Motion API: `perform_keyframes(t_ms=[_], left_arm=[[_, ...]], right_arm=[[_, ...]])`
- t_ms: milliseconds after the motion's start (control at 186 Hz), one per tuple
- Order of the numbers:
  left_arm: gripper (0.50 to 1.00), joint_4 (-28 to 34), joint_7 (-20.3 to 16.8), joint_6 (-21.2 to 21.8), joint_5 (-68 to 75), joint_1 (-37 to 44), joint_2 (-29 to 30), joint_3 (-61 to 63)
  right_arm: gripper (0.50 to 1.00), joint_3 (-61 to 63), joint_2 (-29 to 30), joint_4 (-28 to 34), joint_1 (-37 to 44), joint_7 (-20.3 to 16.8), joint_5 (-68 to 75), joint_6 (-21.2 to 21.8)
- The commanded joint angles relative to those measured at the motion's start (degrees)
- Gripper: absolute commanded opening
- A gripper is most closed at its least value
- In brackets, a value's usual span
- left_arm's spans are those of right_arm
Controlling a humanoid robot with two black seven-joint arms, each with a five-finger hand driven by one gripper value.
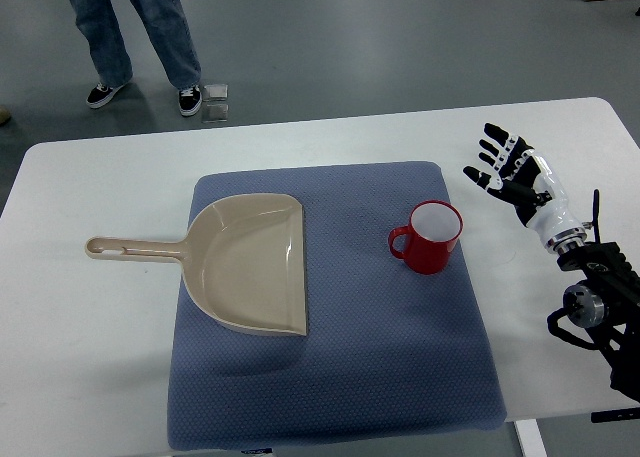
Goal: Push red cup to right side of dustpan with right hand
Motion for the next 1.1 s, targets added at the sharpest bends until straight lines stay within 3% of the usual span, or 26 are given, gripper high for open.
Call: perform_keyframes(t_ms=[0, 1096], left_arm=[[1.000, 0.0, 0.0, 0.0, 0.0, 0.0, 0.0, 0.0], [1.000, 0.0, 0.0, 0.0, 0.0, 0.0, 0.0, 0.0]], right_arm=[[0.926, 0.0, 0.1, -0.1, 0.0, 0.0, 0.1, 0.0], [0.926, 0.0, -0.5, -0.1, 0.6, 0.0, -0.4, 0.7]])
